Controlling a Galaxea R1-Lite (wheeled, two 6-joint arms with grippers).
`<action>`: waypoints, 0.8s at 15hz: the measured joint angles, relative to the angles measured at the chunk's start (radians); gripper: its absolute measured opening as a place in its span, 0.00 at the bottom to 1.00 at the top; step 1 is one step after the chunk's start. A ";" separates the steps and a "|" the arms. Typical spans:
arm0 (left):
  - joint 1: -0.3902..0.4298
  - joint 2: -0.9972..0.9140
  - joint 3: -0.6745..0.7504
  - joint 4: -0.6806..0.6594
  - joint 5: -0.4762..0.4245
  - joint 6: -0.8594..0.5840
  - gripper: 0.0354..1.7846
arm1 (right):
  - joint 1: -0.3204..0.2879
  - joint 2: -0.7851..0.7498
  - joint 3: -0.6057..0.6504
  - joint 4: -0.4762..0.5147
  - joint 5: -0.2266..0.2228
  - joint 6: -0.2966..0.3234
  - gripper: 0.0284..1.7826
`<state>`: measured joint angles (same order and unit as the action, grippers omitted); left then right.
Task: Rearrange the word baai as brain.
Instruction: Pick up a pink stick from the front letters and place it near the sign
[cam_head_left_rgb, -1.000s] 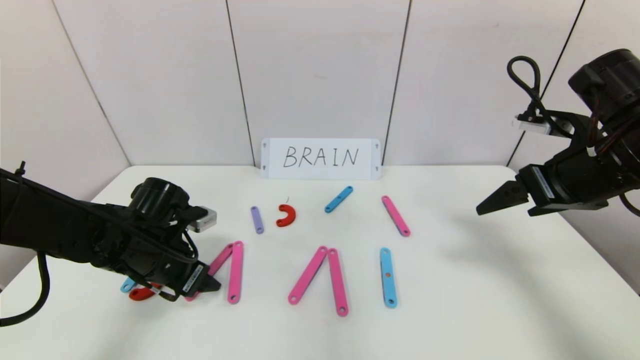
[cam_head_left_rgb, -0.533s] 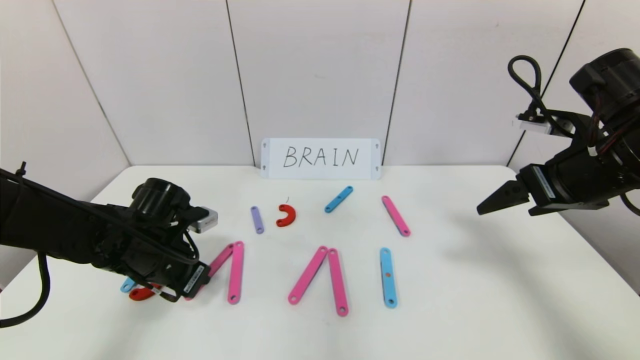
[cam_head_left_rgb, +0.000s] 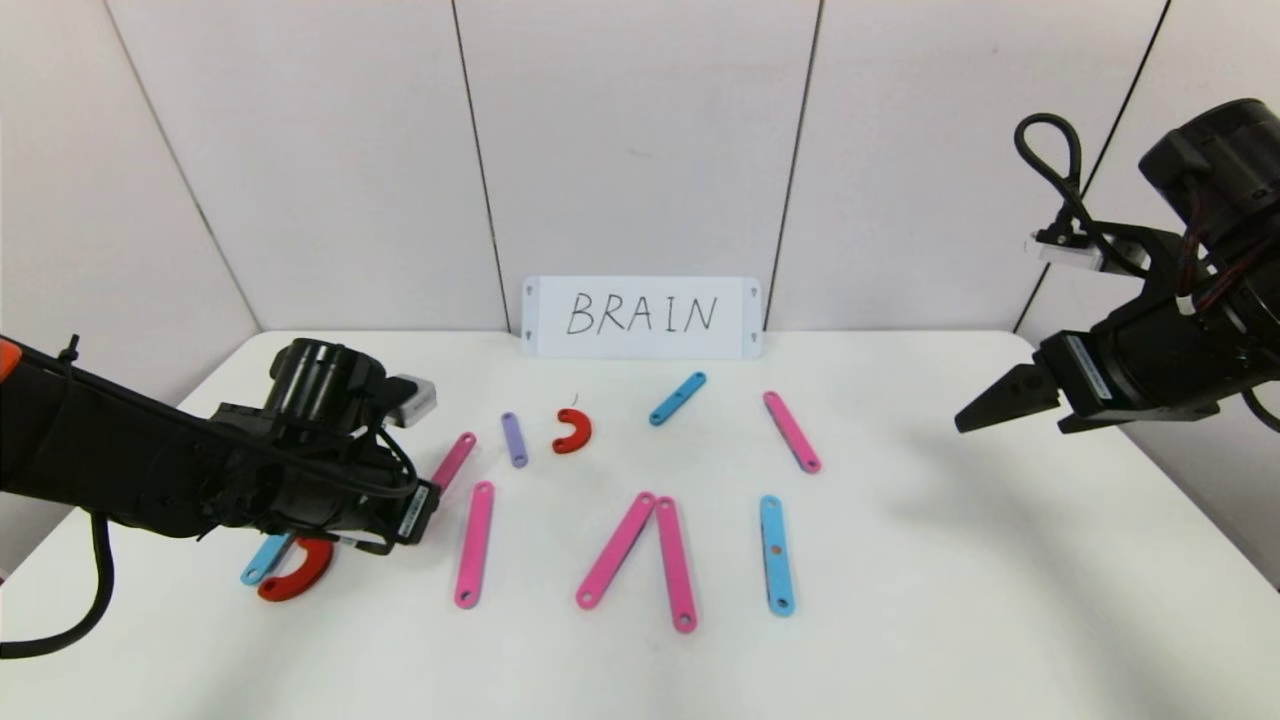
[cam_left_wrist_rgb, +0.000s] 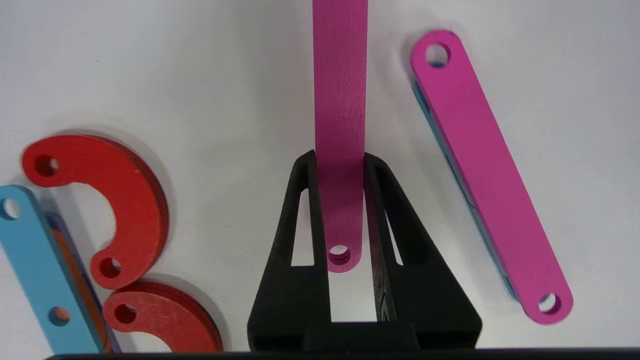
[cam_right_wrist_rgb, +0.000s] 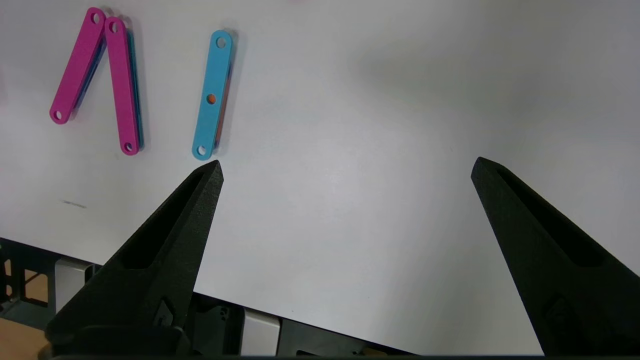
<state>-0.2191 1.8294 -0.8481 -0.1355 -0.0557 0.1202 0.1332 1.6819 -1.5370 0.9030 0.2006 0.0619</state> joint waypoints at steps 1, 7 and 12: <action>0.000 0.001 -0.001 -0.032 0.029 -0.023 0.14 | 0.000 0.000 0.001 0.000 0.000 0.000 0.98; 0.010 0.057 -0.111 -0.116 0.189 -0.212 0.14 | 0.003 0.000 0.006 0.000 -0.001 -0.004 0.98; 0.052 0.176 -0.312 -0.104 0.262 -0.316 0.14 | 0.004 -0.003 0.010 0.000 -0.002 -0.004 0.98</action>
<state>-0.1672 2.0055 -1.1602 -0.2400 0.2062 -0.1953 0.1374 1.6785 -1.5274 0.9030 0.1985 0.0577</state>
